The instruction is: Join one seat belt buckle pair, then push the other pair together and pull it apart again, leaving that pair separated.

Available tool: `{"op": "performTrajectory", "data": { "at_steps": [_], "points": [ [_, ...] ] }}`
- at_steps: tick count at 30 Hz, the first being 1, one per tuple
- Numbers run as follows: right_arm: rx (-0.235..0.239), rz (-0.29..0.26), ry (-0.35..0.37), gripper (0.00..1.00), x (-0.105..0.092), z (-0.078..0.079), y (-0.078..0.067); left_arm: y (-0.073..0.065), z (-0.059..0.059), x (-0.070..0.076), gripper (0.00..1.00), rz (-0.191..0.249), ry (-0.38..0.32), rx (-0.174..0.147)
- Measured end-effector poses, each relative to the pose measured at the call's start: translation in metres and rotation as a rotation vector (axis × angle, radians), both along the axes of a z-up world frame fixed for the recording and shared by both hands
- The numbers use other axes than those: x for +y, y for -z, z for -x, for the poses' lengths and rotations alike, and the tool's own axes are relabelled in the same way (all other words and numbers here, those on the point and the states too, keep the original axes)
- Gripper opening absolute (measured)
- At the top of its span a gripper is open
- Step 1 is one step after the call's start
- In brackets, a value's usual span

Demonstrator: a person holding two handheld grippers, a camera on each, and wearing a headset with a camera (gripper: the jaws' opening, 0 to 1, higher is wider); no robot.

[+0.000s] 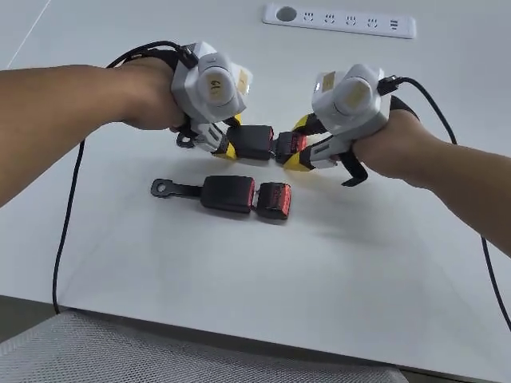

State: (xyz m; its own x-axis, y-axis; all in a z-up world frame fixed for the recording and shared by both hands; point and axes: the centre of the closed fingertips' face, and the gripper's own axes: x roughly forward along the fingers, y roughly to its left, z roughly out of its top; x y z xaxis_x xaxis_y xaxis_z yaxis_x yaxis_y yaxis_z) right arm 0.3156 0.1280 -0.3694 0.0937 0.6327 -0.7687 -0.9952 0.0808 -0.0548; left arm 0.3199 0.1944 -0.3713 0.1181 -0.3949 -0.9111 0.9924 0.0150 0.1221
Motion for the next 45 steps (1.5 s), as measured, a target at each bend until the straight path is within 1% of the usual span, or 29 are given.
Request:
{"op": "performTrajectory", "data": {
  "at_steps": [6, 10, 16, 22, 28, 33, 34, 39, 41, 45],
  "points": [
    [-0.003, 0.000, 0.004, 0.33, 0.000, -0.001, 0.000, 0.001, -0.003, 0.001, 0.30, -0.003, -0.010, 0.007],
    [-0.007, 0.003, 0.003, 0.33, -0.001, 0.000, -0.001, 0.001, -0.002, 0.001, 0.30, -0.004, -0.014, 0.005],
    [-0.007, 0.006, 0.008, 0.33, -0.002, 0.001, -0.001, 0.002, -0.003, 0.001, 0.30, -0.003, -0.014, 0.002],
    [0.001, 0.001, 0.014, 0.33, -0.005, 0.000, -0.001, 0.000, 0.000, 0.000, 0.30, -0.007, -0.014, 0.004],
    [0.001, 0.010, 0.011, 0.33, -0.011, 0.000, 0.000, -0.004, 0.006, -0.002, 0.30, -0.005, -0.019, 0.002],
    [0.001, 0.010, 0.020, 0.33, -0.017, 0.000, -0.001, -0.005, 0.006, -0.002, 0.30, -0.007, -0.027, 0.000],
    [-0.001, 0.007, 0.022, 0.33, -0.018, 0.000, 0.000, -0.003, 0.005, -0.001, 0.30, -0.008, -0.031, 0.002],
    [-0.015, 0.003, 0.023, 0.34, -0.017, 0.000, -0.001, -0.005, 0.006, -0.001, 0.30, -0.009, -0.030, 0.003],
    [-0.006, -0.006, 0.030, 0.34, -0.019, 0.001, -0.001, -0.004, 0.005, -0.001, 0.30, -0.009, -0.025, 0.002],
    [-0.006, -0.005, 0.029, 0.34, -0.026, 0.002, 0.000, -0.003, 0.003, -0.001, 0.30, -0.016, -0.024, 0.001]
  ]
}}
